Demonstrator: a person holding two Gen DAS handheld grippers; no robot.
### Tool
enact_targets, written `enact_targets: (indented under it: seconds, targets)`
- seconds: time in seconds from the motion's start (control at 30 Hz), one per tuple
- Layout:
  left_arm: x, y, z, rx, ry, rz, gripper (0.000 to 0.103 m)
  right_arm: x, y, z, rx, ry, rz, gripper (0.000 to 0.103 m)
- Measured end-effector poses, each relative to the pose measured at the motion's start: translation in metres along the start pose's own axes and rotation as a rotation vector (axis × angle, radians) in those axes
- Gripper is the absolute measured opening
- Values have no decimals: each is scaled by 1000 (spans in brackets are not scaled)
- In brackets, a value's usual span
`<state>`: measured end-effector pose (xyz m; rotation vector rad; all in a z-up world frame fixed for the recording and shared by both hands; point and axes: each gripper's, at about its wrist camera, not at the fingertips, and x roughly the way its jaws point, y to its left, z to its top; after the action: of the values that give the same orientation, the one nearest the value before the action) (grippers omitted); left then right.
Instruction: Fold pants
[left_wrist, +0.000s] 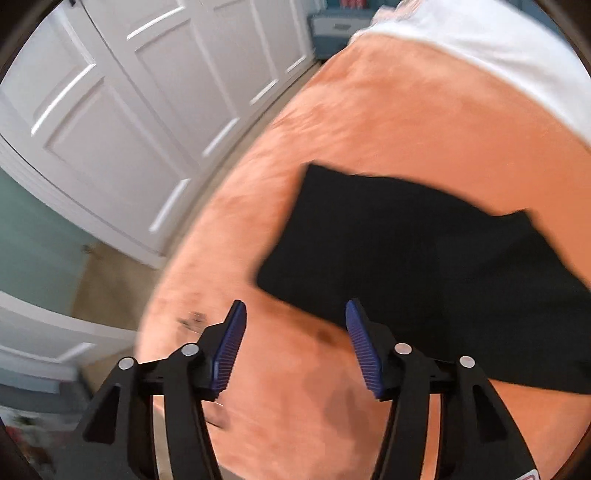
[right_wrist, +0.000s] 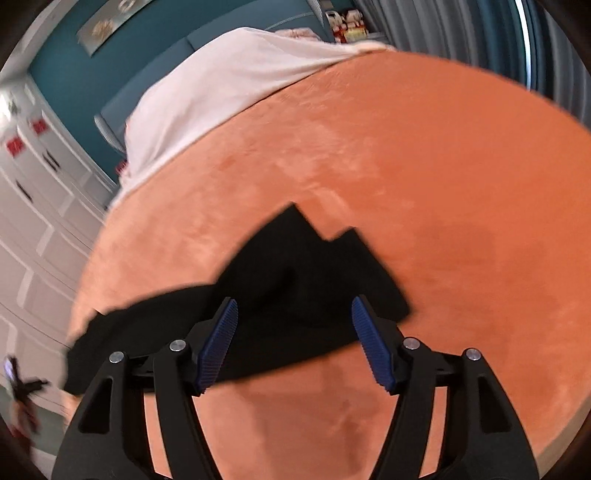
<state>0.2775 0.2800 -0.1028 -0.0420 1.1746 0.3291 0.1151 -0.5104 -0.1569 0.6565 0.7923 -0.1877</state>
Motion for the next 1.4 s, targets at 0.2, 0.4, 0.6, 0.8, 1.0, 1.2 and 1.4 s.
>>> enact_targets:
  seconds: [0.2, 0.4, 0.6, 0.8, 1.0, 1.2, 1.4]
  targets:
    - [-41, -93, -35, 73, -40, -207, 63, 88, 32, 32, -155, 143, -190, 14]
    - [-56, -157, -70, 189, -19, -318, 69, -17, 64, 46, -406, -137, 70, 13]
    - [-39, -208, -106, 271, 44, -326, 69, 10, -63, 0, -272, 31, -386, 47]
    - [-39, -231, -130, 286, 92, -359, 69, -10, -70, -15, -11, 10, -45, 47]
    - [-45, -238, -146, 279, 78, -363, 69, 68, -29, 1, -157, 166, -125, 44]
    - [-44, -229, -154, 334, 47, -273, 70, 35, 23, 31, -371, -4, -183, 8]
    - [-19, -212, -147, 283, 80, -281, 71, 96, -47, 16, -358, 206, -522, 13]
